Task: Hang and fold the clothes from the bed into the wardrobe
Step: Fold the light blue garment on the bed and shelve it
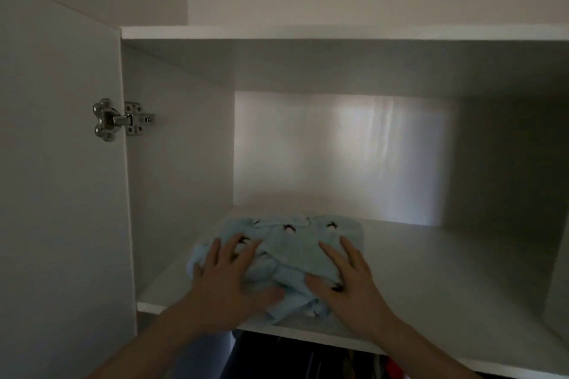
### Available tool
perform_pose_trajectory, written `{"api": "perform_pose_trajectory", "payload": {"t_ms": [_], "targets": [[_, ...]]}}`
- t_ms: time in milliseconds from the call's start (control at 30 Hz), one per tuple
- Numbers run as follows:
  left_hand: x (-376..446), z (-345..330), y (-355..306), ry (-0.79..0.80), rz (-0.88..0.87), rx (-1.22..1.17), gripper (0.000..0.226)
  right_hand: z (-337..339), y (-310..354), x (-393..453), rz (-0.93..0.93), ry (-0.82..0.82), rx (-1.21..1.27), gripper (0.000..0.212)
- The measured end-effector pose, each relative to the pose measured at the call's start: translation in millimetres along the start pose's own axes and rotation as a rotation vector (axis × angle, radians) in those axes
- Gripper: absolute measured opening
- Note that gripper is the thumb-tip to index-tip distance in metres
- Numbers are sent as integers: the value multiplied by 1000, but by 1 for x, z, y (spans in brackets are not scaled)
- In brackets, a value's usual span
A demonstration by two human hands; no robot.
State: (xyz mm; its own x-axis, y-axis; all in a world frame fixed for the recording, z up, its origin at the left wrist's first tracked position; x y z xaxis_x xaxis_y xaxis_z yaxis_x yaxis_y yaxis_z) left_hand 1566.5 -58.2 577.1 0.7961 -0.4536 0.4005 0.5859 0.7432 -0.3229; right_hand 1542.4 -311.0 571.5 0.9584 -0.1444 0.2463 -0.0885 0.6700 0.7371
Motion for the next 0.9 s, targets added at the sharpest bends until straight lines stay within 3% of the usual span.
{"api": "perform_pose_trajectory", "payload": {"t_ms": [67, 300, 433, 500, 900], "targets": [[0, -23, 14, 80, 14, 73, 126, -9, -7, 7, 2, 16, -72, 74], [54, -48, 74, 91, 21, 104, 112, -41, -21, 63, -18, 55, -256, 89], [88, -57, 110, 129, 71, 121, 127, -62, -26, 105, -60, 53, -269, 86], [102, -62, 123, 148, 91, 150, 123, -72, -28, 121, -83, 26, -280, 87], [154, -82, 159, -79, 113, 147, 125, -98, -38, 187, -62, -133, -223, 87]]}}
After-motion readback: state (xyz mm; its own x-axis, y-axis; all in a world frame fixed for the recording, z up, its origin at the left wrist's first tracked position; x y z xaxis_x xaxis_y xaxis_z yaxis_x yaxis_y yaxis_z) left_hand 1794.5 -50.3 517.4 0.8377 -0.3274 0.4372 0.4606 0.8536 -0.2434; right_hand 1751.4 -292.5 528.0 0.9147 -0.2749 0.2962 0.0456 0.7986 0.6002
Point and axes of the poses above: each hand's wrist, its own x-axis towards the middle knuckle, its own z-axis out of the back of the hand, y = z × x, the point moved 5 cm from there along x, towards the middle knuckle, and after that the axes turned 15 degrees about -z, right-handed, at the moved point
